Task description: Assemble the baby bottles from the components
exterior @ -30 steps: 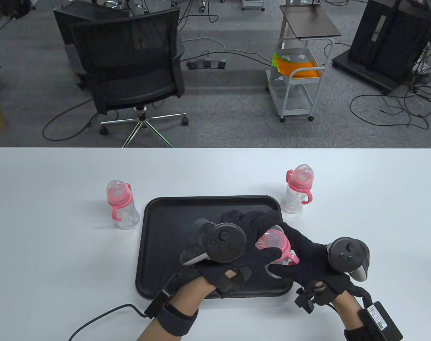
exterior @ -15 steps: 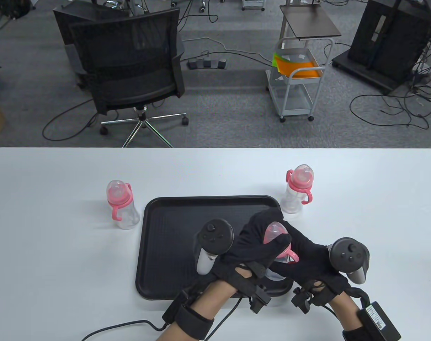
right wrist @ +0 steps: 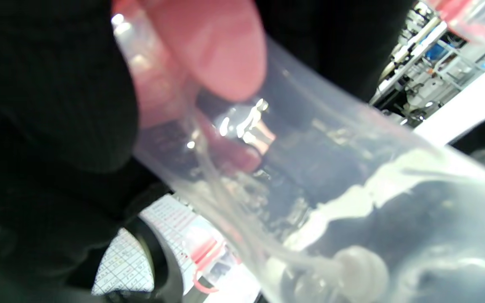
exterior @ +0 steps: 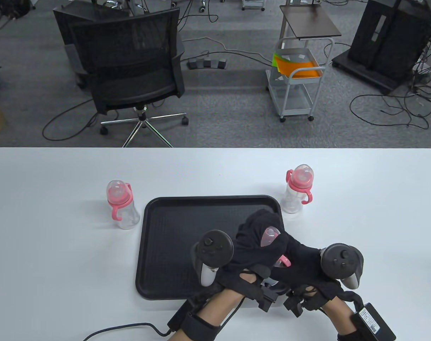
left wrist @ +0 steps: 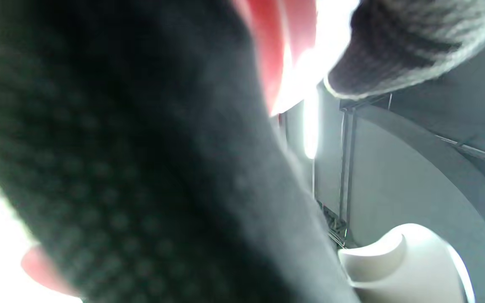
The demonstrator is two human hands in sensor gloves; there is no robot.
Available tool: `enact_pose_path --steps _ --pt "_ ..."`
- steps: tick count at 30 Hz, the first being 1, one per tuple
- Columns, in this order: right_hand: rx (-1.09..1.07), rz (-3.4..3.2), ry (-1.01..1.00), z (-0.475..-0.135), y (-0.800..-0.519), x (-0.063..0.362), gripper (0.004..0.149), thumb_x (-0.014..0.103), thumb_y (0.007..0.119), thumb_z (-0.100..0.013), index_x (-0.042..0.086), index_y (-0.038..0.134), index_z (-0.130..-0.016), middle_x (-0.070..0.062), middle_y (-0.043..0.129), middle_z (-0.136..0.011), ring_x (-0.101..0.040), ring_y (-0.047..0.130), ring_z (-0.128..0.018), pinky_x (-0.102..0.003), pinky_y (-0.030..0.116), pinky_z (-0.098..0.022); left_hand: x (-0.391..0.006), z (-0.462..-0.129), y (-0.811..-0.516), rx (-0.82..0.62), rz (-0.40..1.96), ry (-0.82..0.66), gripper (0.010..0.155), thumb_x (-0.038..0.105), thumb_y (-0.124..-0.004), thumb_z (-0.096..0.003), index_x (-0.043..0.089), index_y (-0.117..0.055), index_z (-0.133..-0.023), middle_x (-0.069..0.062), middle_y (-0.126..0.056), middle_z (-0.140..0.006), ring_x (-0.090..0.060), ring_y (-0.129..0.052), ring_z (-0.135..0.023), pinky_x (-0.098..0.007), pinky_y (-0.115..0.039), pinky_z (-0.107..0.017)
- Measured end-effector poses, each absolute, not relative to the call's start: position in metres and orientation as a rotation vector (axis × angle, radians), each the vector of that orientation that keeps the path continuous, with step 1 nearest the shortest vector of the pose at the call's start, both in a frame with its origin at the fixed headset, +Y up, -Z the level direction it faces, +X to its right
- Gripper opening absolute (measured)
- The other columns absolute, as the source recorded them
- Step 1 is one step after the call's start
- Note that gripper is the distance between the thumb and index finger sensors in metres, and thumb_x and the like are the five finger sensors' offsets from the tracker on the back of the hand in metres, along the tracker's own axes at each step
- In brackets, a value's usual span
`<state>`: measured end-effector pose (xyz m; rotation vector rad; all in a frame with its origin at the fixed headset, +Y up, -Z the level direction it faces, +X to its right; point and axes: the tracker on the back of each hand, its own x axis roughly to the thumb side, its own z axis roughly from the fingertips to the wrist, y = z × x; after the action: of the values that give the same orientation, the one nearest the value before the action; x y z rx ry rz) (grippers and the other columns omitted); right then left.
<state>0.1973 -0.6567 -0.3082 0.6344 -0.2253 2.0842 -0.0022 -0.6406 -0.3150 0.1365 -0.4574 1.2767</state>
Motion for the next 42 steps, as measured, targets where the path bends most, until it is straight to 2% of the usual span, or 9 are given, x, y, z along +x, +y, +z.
enact_pose_path --steps 8,12,15,20,24,29,31,36,42 --pt "0.616 2.096 -0.231 -0.312 -0.655 0.207 0.097 0.047 0.109 -0.026 0.012 0.060 -0.102 -0.016 0.078 -0.096 -0.041 0.096 -0.083 -0.055 0.089 -0.062 0.016 -0.306 -0.635 0.157 1.103 -0.579 0.071 0.068 -0.084 -0.0523 0.033 -0.060 -0.110 -0.018 -0.046 -0.117 -0.049 -0.063 -0.089 -0.088 -0.042 -0.064" --pt "0.644 2.122 -0.221 -0.313 -0.651 0.213 0.095 0.050 0.109 -0.026 0.013 0.062 -0.100 -0.015 0.080 -0.094 -0.039 0.097 -0.082 -0.054 0.090 -0.060 0.018 -0.305 -0.633 0.148 1.021 -0.613 0.075 0.072 -0.076 -0.0528 0.034 -0.052 -0.113 -0.018 -0.043 -0.117 -0.046 -0.063 -0.091 -0.084 -0.046 -0.065" --pt "0.658 2.149 -0.238 -0.315 -0.646 0.217 0.095 0.052 0.108 -0.026 0.015 0.063 -0.101 -0.013 0.081 -0.095 -0.037 0.097 -0.082 -0.053 0.090 -0.060 0.016 -0.304 -0.628 0.098 1.025 -0.626 0.080 0.072 -0.078 -0.0522 0.037 -0.043 -0.116 -0.019 -0.036 -0.118 -0.050 -0.057 -0.096 -0.083 -0.045 -0.066" --pt "0.585 2.194 -0.239 -0.321 -0.650 0.227 0.095 0.052 0.107 -0.026 0.019 0.061 -0.102 -0.009 0.079 -0.097 -0.036 0.090 -0.086 -0.054 0.083 -0.064 -0.001 -0.297 -0.617 0.228 0.776 -0.628 0.091 0.079 -0.074 -0.0503 0.036 -0.029 -0.117 -0.017 -0.025 -0.120 -0.055 -0.042 -0.103 -0.083 -0.035 -0.067" --pt "0.492 2.170 -0.260 -0.331 -0.647 0.250 0.095 0.051 0.107 -0.026 0.019 0.060 -0.103 -0.010 0.076 -0.098 -0.037 0.089 -0.085 -0.053 0.083 -0.064 -0.038 -0.293 -0.616 0.276 0.667 -0.547 0.091 0.082 -0.073 -0.0493 0.034 -0.038 -0.118 -0.015 -0.027 -0.121 -0.056 -0.038 -0.105 -0.083 -0.031 -0.068" --pt "0.378 2.232 -0.237 -0.339 -0.649 0.283 0.095 0.052 0.106 -0.026 0.022 0.060 -0.103 -0.013 0.068 -0.099 -0.036 0.090 -0.084 -0.047 0.090 -0.059 -0.094 -0.300 -0.626 0.310 0.260 -0.350 0.089 0.085 -0.067 -0.0500 0.034 -0.044 -0.119 -0.013 -0.028 -0.123 -0.056 -0.031 -0.107 -0.082 -0.025 -0.068" --pt "0.338 2.256 -0.202 -0.344 -0.652 0.291 0.095 0.052 0.106 -0.026 0.024 0.060 -0.103 -0.012 0.066 -0.099 -0.036 0.089 -0.085 -0.047 0.090 -0.059 -0.113 -0.301 -0.633 0.302 0.191 -0.296 0.088 0.085 -0.065 -0.0498 0.034 -0.046 -0.119 -0.012 -0.028 -0.124 -0.055 -0.029 -0.109 -0.081 -0.022 -0.069" --pt "0.242 2.242 -0.193 -0.354 -0.671 0.306 0.095 0.047 0.107 -0.026 0.024 0.057 -0.104 -0.009 0.063 -0.100 -0.037 0.084 -0.090 -0.050 0.087 -0.063 -0.150 -0.308 -0.649 0.189 0.125 -0.199 0.089 0.086 -0.061 -0.0489 0.036 -0.044 -0.120 -0.008 -0.026 -0.126 -0.053 -0.023 -0.112 -0.080 -0.018 -0.071" --pt "0.126 2.305 -0.163 -0.362 -0.688 0.307 0.095 0.046 0.107 -0.027 0.022 0.057 -0.104 -0.009 0.066 -0.100 -0.038 0.083 -0.090 -0.052 0.086 -0.063 -0.162 -0.323 -0.672 0.122 0.180 -0.156 0.091 0.086 -0.064 -0.0463 0.037 -0.038 -0.119 -0.006 -0.023 -0.126 -0.050 -0.020 -0.113 -0.079 -0.013 -0.074"
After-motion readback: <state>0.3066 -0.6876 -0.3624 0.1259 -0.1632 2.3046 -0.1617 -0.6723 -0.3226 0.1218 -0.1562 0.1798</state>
